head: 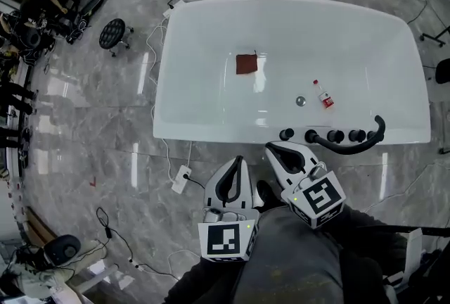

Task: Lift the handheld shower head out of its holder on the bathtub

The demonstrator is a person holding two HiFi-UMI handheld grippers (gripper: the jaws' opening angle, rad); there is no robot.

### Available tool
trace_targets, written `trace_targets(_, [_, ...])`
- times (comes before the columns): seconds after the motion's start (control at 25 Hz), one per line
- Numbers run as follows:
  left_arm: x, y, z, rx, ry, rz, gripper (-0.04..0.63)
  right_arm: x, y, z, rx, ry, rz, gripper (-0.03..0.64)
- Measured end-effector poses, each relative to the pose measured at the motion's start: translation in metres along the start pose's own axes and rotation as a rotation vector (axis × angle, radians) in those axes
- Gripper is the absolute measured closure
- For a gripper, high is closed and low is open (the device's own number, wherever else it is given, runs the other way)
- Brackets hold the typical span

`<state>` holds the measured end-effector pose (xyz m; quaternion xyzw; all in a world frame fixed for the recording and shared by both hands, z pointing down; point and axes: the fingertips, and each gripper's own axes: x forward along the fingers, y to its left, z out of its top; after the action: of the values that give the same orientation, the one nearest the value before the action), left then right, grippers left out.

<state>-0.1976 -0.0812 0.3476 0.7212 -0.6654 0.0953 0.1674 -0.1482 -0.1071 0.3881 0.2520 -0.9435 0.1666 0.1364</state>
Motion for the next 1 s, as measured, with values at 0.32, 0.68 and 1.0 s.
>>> trace_targets(0.32, [0.045, -0.024, 0.006, 0.018, 0.037, -0.065, 0.592, -0.004, -0.048, 0.003, 0.04, 0.004, -0.051, 0.612])
trace_targets(0.68, [0.092, -0.06, 0.018, 0.059, 0.062, -0.076, 0.592, -0.017, -0.103, 0.008, 0.082, -0.025, -0.067, 0.612])
trace_targets(1.0, [0.105, -0.07, 0.02, 0.057, 0.062, -0.111, 0.592, -0.016, -0.122, 0.016, 0.077, -0.035, -0.094, 0.612])
